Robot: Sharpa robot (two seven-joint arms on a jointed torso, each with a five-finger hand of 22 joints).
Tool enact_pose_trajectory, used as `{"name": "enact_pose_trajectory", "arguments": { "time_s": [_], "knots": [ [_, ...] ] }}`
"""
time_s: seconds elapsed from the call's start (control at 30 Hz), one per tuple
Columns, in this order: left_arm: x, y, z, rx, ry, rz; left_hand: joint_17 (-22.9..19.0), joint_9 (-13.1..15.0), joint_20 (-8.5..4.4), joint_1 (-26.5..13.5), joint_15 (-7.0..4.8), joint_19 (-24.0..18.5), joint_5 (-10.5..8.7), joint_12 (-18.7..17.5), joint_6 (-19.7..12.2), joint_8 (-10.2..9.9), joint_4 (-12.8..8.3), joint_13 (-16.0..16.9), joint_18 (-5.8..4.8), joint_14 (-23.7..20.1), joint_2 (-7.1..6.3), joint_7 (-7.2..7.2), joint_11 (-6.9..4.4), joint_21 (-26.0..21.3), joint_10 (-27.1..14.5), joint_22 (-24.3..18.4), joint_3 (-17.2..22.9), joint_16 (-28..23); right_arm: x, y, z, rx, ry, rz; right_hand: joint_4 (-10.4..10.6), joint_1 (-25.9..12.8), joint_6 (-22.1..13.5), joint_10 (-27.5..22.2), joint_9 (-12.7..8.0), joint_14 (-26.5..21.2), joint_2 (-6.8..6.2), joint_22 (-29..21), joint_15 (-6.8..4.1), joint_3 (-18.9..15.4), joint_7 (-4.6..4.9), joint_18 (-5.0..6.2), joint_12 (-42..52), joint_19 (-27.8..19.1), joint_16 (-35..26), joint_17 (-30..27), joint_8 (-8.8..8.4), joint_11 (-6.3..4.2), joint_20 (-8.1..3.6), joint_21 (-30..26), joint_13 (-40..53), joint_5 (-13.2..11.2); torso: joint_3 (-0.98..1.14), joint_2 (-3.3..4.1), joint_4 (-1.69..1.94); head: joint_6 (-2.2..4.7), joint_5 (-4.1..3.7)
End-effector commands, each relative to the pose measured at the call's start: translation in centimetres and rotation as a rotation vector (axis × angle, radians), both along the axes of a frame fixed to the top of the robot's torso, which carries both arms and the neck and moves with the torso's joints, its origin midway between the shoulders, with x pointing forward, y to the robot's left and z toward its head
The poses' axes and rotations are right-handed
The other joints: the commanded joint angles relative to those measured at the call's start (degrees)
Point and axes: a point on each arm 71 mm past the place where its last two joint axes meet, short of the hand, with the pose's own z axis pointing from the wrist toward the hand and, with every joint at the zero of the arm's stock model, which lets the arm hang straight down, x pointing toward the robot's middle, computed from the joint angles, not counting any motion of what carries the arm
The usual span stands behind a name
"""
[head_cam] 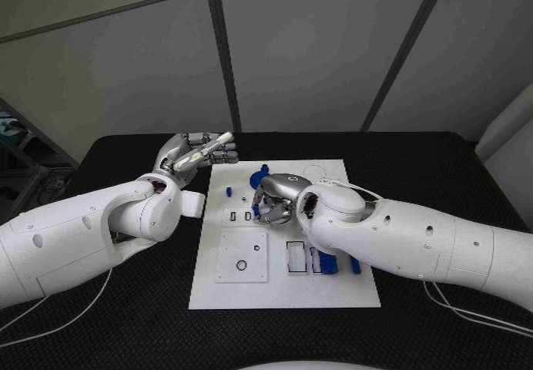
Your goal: Assemble the parts on the task board
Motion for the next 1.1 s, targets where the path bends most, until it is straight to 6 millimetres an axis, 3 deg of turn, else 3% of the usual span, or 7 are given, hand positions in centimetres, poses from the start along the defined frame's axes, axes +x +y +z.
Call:
{"name": "enact_pose_trajectory", "arguments": {
  "time_s": [0.03,0.17,0.5,0.83,0.93,1.0,1.1],
  "knots": [
    [0.0,-0.1,0.2,-0.001,-0.012,-0.01,0.1,0.0,0.08,-0.6,-0.03,-0.1,-0.39,-0.3,0.2,-0.4,-0.1,0.0,-0.07,0.3,-0.12,0.0,-0.07,0.2,0.3,-0.1,-0.4,-0.2,0.0,-0.2,-0.5,-0.031,0.02,0.0,0.3,-0.7,-0.8,-0.6,-0.2,6.2,-0.63,-0.2,0.54,-0.1,0.1,-0.2,-0.6,-0.3,0.3,15.1,-0.46,0.14,0.43,-0.3,-0.4,-0.4,0.03,0.0,-0.01,0.0,-0.01],
    [0.0,-0.1,0.2,-0.001,-0.012,-0.01,0.1,0.0,0.08,-0.6,-0.03,-0.1,-0.39,-0.3,0.2,-0.4,-0.1,0.0,-0.07,0.3,-0.12,0.0,-0.07,0.2,0.3,-0.1,-0.4,-0.2,0.0,-0.2,-0.5,-0.031,0.018,-0.003,0.5,-1.2,-1.5,-1.2,-0.2,6.2,-1.1,-0.3,0.74,-0.4,0.28,-0.16,-1.2,-0.4,0.3,15.1,-0.71,0.34,0.64,-0.4,-1.0,-0.8,0.01,-0.02,-0.01,-0.02,-0.02],
    [0.0,-0.1,0.2,-0.001,-0.011,-0.01,0.1,0.0,0.08,-0.6,-0.03,-0.1,-0.39,-0.3,0.2,-0.4,-0.1,0.0,-0.07,0.3,-0.12,0.0,-0.07,0.2,0.3,-0.1,-0.4,-0.2,0.0,-0.3,-0.3,-0.011,-0.002,-0.015,1.6,-2.2,-3.2,-2.6,-0.3,6.2,-2.18,-0.5,1.12,-1.6,0.61,-0.11,-2.4,-0.5,0.3,15.1,-0.93,0.72,1.07,-0.6,-2.7,-4.5,0.02,-0.02,0.0,0.03,-0.08],
    [0.1,0.2,0.1,0.021,-0.01,-0.01,0.2,0.0,-0.01,-0.6,-0.28,0.0,-0.38,-0.2,0.6,-0.3,-0.5,0.1,0.0,0.7,-0.14,-0.76,-0.55,0.4,1.1,-0.1,-0.5,-0.4,-0.2,-0.5,0.8,0.131,-0.102,-0.026,3.3,-2.2,-5.1,-2.8,-0.4,6.2,-4.17,0.2,1.45,-3.3,1.05,-0.24,-2.3,-0.1,0.3,15.1,-1.11,1.13,1.36,-0.2,-2.9,-5.2,0.08,-0.06,-0.05,0.09,-0.11],
    [0.2,0.3,0.0,0.04,-0.008,-0.013,0.6,0.0,-0.4,-0.8,-0.77,1.1,-0.39,-0.2,1.0,-0.3,-0.7,0.1,0.06,2.2,-0.13,-1.09,-0.89,1.0,1.6,0.1,-0.7,0.1,-0.5,-0.8,1.2,0.187,-0.136,-0.014,4.2,-1.2,-6.7,-2.8,-0.6,6.2,-4.7,0.3,1.75,-3.7,1.48,-0.27,-2.2,-0.1,0.3,15.1,-1.53,1.47,1.58,-0.1,-2.8,-4.9,0.05,-0.06,0.02,0.13,-0.2],
    [0.2,0.4,-0.1,0.057,-0.006,-0.017,1.5,0.0,-1.47,-0.7,-1.7,4.2,-0.44,-0.2,1.2,-0.4,-1.0,0.1,0.12,5.6,-0.05,-1.4,-1.38,3.0,2.5,0.9,-0.8,1.5,-0.7,-1.1,1.5,0.24,-0.156,0.007,5.3,0.1,-8.2,-2.5,-0.6,6.2,-5.07,0.7,1.97,-4.0,1.77,-0.34,-1.9,0.1,0.3,15.1,-1.81,1.75,1.89,0.1,-2.6,-4.7,0.06,-0.09,-0.01,0.27,-0.09],
    [0.3,0.6,-0.2,0.086,0.002,-0.03,2.9,0.0,-2.96,-0.7,-3.09,8.6,-0.37,0.5,1.6,-0.4,-1.4,0.3,0.11,9.7,0.2,-1.93,-2.27,5.9,4.7,2.2,-0.8,3.5,-1.1,-1.6,2.0,0.318,-0.167,0.045,5.5,1.4,-8.5,-2.5,-0.5,6.2,-4.55,0.5,2.01,-3.7,1.67,-0.26,-1.8,0.0,0.3,15.1,-1.74,1.69,1.92,0.0,-2.6,-3.9,0.08,-0.14,-0.03,0.43,0.03]
  ]
}}
